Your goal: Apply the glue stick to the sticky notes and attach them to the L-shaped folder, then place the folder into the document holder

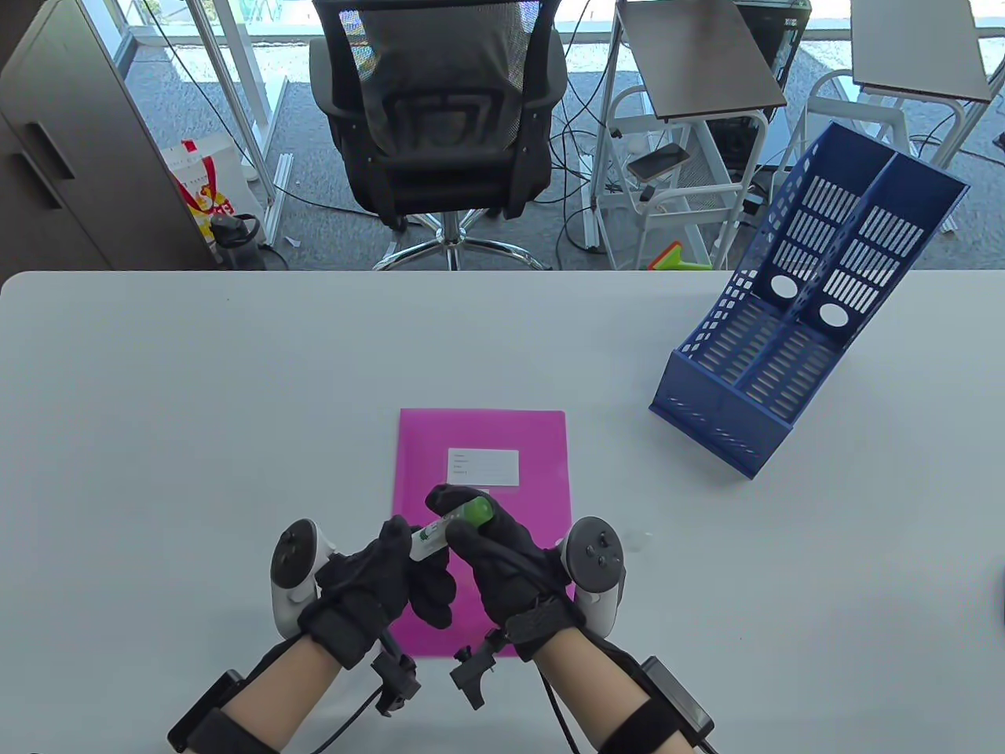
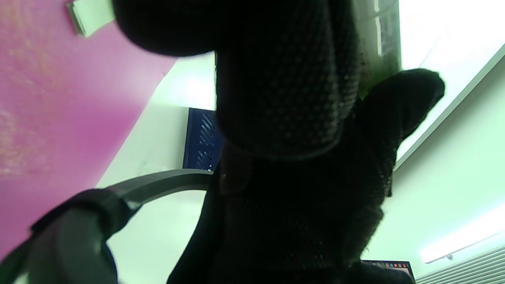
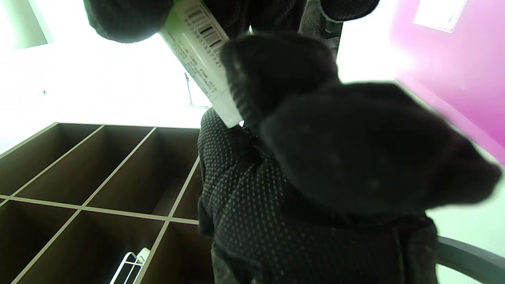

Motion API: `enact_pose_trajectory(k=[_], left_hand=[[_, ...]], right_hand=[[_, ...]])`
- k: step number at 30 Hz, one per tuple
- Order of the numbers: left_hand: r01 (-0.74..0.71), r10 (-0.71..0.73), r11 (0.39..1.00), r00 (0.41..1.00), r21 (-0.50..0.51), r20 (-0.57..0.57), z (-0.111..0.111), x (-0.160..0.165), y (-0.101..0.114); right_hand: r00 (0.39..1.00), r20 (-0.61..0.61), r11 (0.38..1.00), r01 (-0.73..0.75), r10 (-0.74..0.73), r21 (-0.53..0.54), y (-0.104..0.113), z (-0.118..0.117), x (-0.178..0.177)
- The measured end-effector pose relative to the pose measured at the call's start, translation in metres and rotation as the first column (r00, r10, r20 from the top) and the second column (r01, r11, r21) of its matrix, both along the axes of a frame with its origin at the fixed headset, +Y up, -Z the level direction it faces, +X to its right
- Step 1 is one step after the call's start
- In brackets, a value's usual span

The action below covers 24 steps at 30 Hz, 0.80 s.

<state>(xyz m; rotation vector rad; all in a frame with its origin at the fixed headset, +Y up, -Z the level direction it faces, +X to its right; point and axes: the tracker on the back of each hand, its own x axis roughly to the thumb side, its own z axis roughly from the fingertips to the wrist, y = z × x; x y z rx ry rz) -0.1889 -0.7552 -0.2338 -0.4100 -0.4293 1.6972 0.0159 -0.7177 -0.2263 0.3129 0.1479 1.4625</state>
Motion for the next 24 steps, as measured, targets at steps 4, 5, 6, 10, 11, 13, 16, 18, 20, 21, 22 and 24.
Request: enact_pose_trajectory(k=[4,5,6,10,11,13,16,18,20,21,22,24], left_hand=[[-0.031,0.031,0.999,0.999,0.013,0.006,0.0,-0.0006,0.001],[0.004,-0.004,0.999,1.0,0.041,0.005,0.0,-0.0004,0.0032],[0.051,-0.05,0.996,0.999,0.077,-0.006,-0.0003,-0.0009,0.0047],[0.055,-0.048,0.995,0.995,0.083,-0.09,-0.0004,-0.0038,0.0055],[0.025,-0.02,0.998,0.997,0.056,-0.08,-0.0002,-0.0045,0.004],[0.013,-0.012,0.999,0.998,0.032,-0.055,-0.0001,-0.0041,0.0009],[0.032,-0.032,0.999,0.999,-0.032,-0.016,0.0,-0.0032,-0.0018],[0.008,-0.005,0.999,0.998,-0.039,0.065,-0.0021,-0.0042,-0.0021],[0.003,-0.003,1.0,0.998,-0.009,0.067,-0.0022,-0.0047,-0.0023],[-0.014,0.013,1.0,0.999,0.011,0.049,-0.0013,-0.004,-0.0013],[-0.033,0.031,0.999,0.999,0.025,0.042,-0.0011,-0.0031,0.0007],[-0.003,-0.003,0.998,0.995,0.06,0.103,-0.0018,-0.0007,0.0023]], right_hand=[[0.998,0.052,1.0,-0.029,0.029,0.004,-0.0025,-0.002,0.0037],[0.999,0.05,1.0,-0.019,0.02,-0.006,-0.0034,-0.0022,0.0042],[0.999,0.047,1.0,-0.008,0.009,-0.012,-0.0037,-0.002,0.004],[0.999,0.045,1.0,-0.01,0.01,-0.01,-0.0028,-0.0008,0.0034],[0.999,0.045,1.0,-0.021,0.021,-0.003,-0.0015,-0.0001,0.0022],[0.998,0.034,0.999,-0.046,0.046,0.013,-0.0002,0.0013,-0.0011],[0.999,0.015,0.999,-0.042,0.042,0.009,-0.0013,0.0032,-0.0042],[0.999,0.019,0.999,-0.042,0.042,0.01,-0.0014,0.003,-0.0039],[0.997,0.046,0.998,-0.056,0.055,0.02,-0.0001,0.0019,-0.0018],[0.996,0.065,0.998,-0.06,0.059,0.019,-0.0001,0.0008,0.0003],[0.996,0.072,0.998,-0.059,0.057,0.018,-0.0008,0.0002,0.002],[0.996,0.079,0.999,-0.05,0.048,0.016,0.0002,-0.0003,0.005]])
